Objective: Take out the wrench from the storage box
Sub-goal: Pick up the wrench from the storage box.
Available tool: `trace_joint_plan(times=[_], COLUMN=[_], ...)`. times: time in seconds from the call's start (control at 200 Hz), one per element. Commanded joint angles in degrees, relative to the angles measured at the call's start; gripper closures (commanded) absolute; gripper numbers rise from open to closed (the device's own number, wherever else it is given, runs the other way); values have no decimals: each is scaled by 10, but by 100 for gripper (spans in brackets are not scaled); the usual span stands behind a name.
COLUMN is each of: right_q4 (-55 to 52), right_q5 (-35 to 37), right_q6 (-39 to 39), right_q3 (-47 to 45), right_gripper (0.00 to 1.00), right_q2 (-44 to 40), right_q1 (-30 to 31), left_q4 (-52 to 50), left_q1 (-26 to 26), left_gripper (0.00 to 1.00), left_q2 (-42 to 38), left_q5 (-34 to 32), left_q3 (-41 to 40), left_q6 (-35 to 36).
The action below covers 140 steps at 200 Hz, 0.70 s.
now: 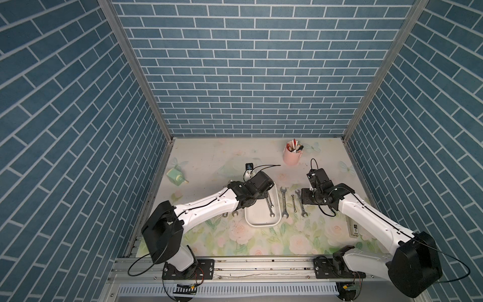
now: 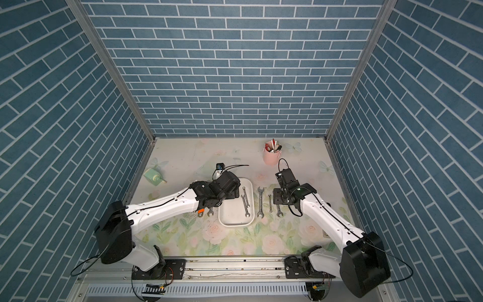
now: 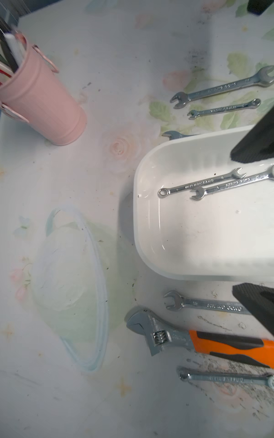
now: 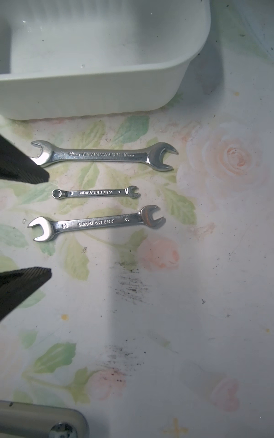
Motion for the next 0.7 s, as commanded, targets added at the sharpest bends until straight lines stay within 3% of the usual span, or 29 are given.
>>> trace_joint_plan(times=[0.0,0.695], right_q4=[-26,-17], right_q5=[0,-8], right_q6=[17,14], right_q3=[-9,-40], right_gripper=[40,39], right_q2=[-13,-18], right_q1=[-2,-1], left_q4=[-6,7], left_q1=[-3,-31], left_gripper=[15,41], left_q2=[34,199], left_q5=[7,83], left_q3=[22,76], left_q6=[-14,-9])
